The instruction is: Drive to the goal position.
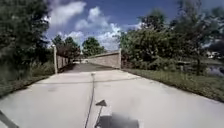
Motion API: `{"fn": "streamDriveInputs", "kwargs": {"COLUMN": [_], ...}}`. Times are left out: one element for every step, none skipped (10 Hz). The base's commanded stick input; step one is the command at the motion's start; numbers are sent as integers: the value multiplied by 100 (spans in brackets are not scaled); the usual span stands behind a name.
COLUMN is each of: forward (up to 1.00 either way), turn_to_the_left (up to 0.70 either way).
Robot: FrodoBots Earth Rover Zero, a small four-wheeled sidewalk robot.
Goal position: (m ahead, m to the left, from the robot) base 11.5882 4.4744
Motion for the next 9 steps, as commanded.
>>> {"fn": "streamDriveInputs", "kwargs": {"forward": [85, 85, 85, 85, 85, 85, 85, 85, 85], "turn_to_the_left": [0, 0, 0, 0, 0, 10, 34, 34, 34]}}
